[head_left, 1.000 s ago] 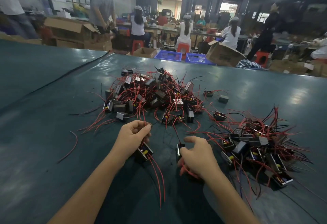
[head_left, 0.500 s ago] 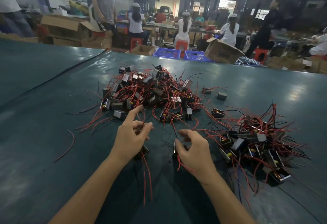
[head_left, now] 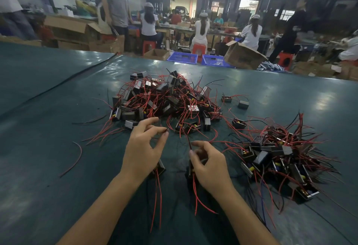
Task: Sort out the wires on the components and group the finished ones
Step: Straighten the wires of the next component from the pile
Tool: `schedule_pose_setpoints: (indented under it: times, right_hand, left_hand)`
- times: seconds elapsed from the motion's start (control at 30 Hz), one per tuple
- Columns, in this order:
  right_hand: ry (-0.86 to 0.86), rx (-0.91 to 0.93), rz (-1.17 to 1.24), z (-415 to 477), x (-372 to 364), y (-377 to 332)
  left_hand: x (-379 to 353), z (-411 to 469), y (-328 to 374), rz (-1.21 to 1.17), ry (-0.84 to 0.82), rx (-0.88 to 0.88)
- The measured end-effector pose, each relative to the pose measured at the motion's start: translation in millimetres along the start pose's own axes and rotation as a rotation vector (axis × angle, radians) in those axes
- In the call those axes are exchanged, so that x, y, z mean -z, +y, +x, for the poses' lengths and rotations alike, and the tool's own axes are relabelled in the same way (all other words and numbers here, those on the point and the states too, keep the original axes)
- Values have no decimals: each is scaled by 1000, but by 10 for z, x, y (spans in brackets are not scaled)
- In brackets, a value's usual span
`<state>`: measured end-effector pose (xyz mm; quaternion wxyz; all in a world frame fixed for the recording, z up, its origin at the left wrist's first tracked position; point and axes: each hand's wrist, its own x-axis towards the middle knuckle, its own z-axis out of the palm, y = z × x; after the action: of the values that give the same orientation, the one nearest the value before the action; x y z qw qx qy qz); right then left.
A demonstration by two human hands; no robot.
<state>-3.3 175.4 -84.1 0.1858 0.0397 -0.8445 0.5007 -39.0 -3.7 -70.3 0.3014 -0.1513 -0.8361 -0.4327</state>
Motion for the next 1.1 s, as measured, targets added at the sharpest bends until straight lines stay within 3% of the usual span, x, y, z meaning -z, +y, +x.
schedule_pose_setpoints:
  times: [0.1,0.37,0.57,1.1]
  right_hand:
    - [-8,6,-8,3,-8,-3]
    - [5,-27,73,-11,-60,-9]
    - [12,-65,147,-21,-84,-8]
    - [34,-82,218,-16,-80,6]
  left_hand:
    - [20,-10,43,143,50,-77]
    - [40,-2,100,-94,-26,23]
    - [-10,-63,49,-7,-219,10]
    - [-20,-74,47,-35,-319,-48]
